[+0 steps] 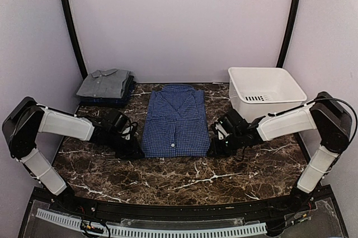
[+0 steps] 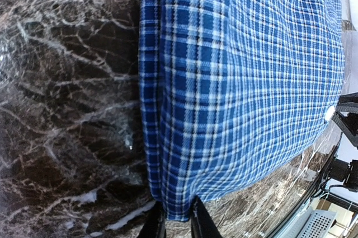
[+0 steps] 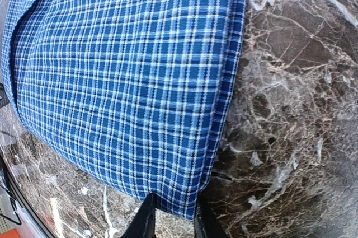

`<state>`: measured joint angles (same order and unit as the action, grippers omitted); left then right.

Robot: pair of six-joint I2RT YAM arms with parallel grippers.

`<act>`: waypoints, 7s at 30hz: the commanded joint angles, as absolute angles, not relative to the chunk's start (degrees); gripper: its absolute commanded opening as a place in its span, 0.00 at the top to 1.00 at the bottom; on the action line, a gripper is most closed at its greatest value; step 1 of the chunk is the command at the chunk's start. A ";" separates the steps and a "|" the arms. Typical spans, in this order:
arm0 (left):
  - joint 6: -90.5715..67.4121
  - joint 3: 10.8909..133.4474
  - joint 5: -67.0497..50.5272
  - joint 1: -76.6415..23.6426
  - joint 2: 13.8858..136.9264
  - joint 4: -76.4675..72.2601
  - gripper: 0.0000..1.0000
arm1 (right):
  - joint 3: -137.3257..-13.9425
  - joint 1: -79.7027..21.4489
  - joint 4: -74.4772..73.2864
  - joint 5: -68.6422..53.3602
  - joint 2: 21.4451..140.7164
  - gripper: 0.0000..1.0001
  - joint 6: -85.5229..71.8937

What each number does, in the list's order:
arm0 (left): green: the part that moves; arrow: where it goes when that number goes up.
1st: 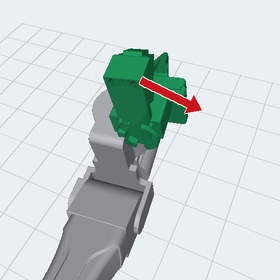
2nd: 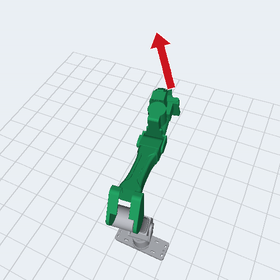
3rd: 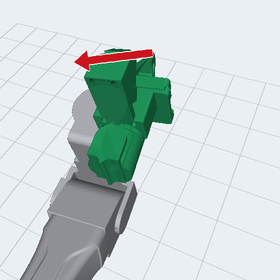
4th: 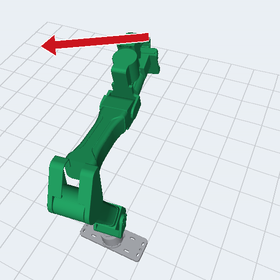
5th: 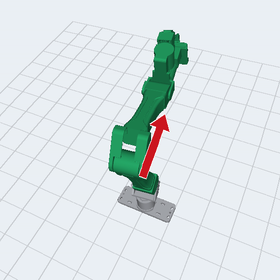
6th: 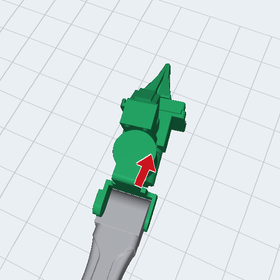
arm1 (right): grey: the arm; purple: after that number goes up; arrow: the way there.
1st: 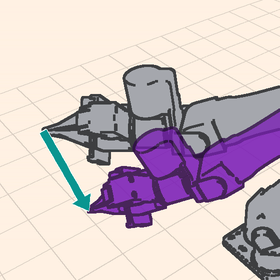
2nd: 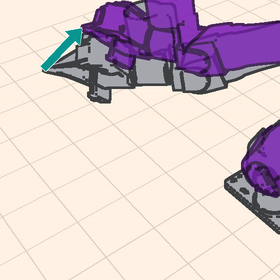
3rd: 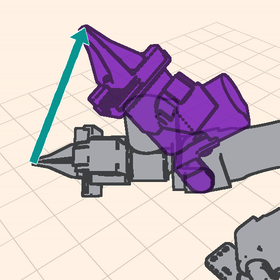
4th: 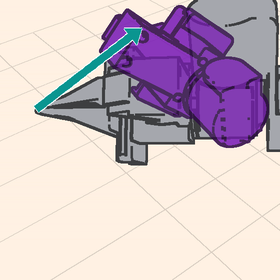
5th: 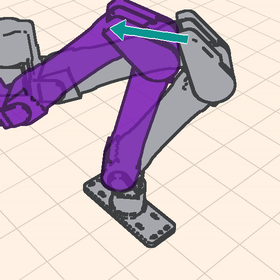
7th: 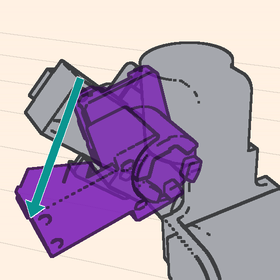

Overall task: Fold and stack the long sleeve shirts
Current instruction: Pick up the 2/3-rectangle-folded shirt from the center of the board, then fold the 2/3-rectangle-folded shirt at the center of the board, then smooth out the square-folded shirt at the center of the board.

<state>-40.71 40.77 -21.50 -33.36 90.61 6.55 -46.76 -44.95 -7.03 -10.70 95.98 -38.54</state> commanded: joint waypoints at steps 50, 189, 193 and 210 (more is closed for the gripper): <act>-32.82 81.13 -29.75 -22.24 107.42 15.12 1.00 | -90.40 -33.56 -17.36 -0.74 113.48 1.00 -29.60; -33.38 62.06 -13.49 -30.06 103.85 9.94 0.86 | -79.49 -41.78 -16.27 3.01 120.16 0.73 -29.45; -32.83 63.33 -13.45 -29.78 101.34 12.47 0.81 | -78.51 -41.84 -16.26 3.84 117.07 0.67 -29.19; -35.45 54.22 -15.25 -28.28 83.56 17.84 0.53 | -68.42 -41.77 -8.81 7.83 96.06 0.47 -28.15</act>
